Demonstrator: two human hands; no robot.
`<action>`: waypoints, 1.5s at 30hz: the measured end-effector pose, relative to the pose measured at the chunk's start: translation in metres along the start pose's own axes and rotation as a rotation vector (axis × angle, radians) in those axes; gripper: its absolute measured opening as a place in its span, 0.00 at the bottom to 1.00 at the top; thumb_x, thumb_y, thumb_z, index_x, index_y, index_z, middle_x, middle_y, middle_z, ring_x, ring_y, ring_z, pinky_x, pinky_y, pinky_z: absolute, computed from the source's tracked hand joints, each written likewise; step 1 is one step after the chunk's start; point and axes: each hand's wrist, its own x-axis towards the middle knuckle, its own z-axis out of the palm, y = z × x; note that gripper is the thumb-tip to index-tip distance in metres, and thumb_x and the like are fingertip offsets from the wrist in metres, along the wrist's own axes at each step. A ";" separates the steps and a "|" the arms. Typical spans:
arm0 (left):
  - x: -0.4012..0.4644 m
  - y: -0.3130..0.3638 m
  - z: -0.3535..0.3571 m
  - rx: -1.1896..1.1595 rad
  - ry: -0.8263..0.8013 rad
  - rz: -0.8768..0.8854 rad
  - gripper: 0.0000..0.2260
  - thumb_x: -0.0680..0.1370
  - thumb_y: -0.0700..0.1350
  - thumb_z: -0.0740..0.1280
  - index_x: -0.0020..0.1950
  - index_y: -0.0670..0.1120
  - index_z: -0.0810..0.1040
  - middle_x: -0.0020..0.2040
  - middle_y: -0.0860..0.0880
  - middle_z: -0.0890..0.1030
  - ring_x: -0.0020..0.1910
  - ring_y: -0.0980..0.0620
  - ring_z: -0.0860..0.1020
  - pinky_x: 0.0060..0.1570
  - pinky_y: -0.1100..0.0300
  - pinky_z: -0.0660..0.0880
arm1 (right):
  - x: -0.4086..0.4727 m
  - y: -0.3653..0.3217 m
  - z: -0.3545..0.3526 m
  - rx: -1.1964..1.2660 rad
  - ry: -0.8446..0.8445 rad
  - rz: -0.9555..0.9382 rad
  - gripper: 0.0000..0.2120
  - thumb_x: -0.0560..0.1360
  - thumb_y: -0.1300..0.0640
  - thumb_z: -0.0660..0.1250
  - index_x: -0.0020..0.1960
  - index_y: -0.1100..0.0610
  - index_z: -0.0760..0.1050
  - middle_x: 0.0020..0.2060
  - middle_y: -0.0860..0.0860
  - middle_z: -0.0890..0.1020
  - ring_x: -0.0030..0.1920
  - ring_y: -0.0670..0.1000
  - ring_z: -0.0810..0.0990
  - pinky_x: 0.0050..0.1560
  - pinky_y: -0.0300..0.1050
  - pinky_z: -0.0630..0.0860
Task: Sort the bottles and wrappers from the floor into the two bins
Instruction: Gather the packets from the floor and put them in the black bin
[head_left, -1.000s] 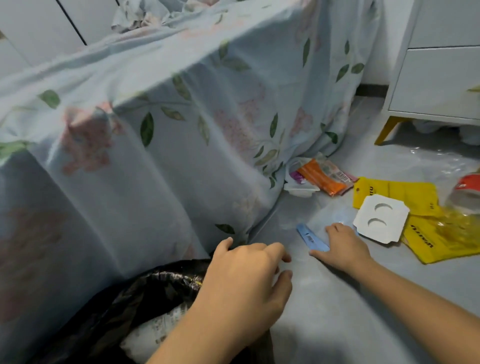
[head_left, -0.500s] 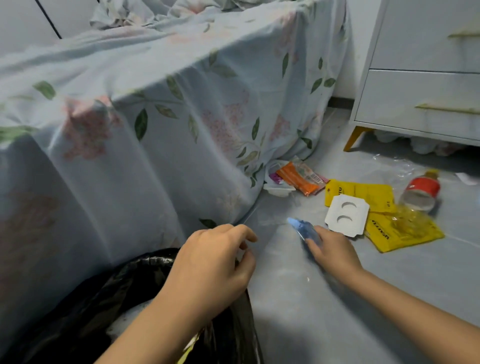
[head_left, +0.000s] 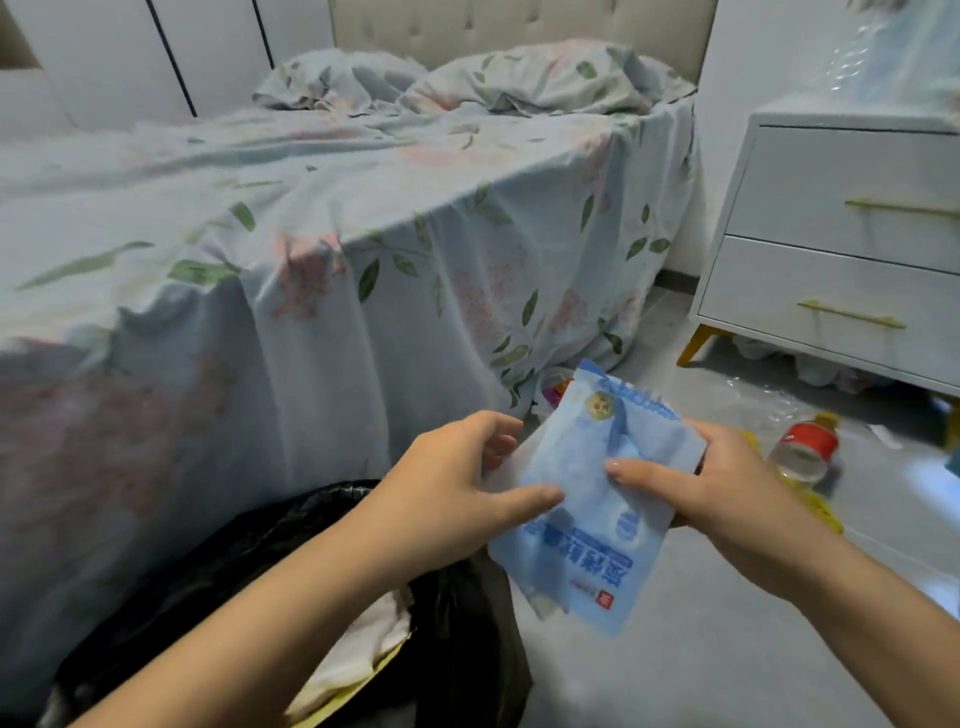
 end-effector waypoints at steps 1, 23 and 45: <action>-0.005 0.001 -0.006 -0.095 -0.016 -0.022 0.25 0.66 0.59 0.74 0.60 0.52 0.77 0.55 0.56 0.82 0.54 0.58 0.80 0.58 0.55 0.77 | -0.004 -0.007 0.006 0.032 -0.056 0.011 0.11 0.68 0.60 0.75 0.49 0.56 0.79 0.39 0.52 0.87 0.38 0.52 0.86 0.34 0.45 0.82; -0.110 -0.062 -0.049 -0.508 0.126 -0.393 0.07 0.75 0.45 0.69 0.45 0.42 0.83 0.41 0.46 0.86 0.41 0.50 0.85 0.43 0.54 0.79 | -0.022 0.000 0.095 0.058 -0.198 0.140 0.09 0.73 0.59 0.70 0.52 0.59 0.77 0.46 0.55 0.84 0.40 0.51 0.85 0.37 0.48 0.83; -0.142 -0.106 -0.087 -0.245 0.596 -0.370 0.11 0.65 0.53 0.68 0.46 0.53 0.79 0.40 0.52 0.84 0.43 0.53 0.83 0.51 0.48 0.79 | 0.011 0.010 0.199 -0.952 -0.683 -0.524 0.22 0.67 0.52 0.74 0.56 0.56 0.70 0.51 0.56 0.81 0.53 0.58 0.79 0.51 0.53 0.76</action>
